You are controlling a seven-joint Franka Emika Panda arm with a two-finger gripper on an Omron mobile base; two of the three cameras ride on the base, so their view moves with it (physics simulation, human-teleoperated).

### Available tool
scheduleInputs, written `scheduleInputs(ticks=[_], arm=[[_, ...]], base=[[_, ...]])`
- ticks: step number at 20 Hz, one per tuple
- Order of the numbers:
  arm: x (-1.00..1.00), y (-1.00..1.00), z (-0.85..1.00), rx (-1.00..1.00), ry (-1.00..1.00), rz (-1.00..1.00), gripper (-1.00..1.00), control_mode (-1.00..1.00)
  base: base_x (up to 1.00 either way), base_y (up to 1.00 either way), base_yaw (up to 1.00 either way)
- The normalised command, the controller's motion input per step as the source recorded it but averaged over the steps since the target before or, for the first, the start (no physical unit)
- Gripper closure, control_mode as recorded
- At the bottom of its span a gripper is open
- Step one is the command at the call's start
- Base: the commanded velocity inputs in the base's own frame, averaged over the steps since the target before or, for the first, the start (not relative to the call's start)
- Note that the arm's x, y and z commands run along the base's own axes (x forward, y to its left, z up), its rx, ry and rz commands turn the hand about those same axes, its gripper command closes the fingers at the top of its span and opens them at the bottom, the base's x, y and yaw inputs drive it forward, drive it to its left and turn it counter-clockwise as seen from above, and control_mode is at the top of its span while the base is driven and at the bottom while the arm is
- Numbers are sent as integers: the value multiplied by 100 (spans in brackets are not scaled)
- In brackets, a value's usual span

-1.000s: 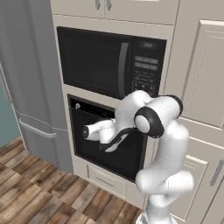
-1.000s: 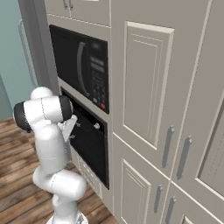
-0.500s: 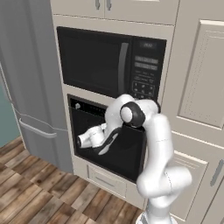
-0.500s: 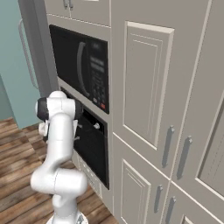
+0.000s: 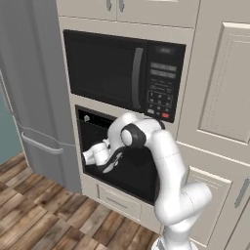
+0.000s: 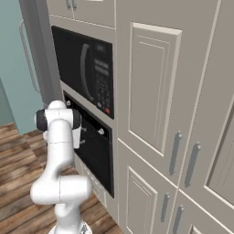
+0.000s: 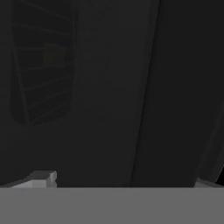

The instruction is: Take the baked cake out of the oven and place it on the plate for cooling. Then close the oven door.

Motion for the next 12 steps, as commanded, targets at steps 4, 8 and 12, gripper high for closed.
scheduleInputs(ticks=[4,8,12], arm=[[59,-26,-5,0,0,4,-100,-100],[69,-25,-12,0,0,5,-100,-100],[65,-32,-1,2,6,1,100,-100]], base=[[0,0,0],[0,0,0],[0,0,0]])
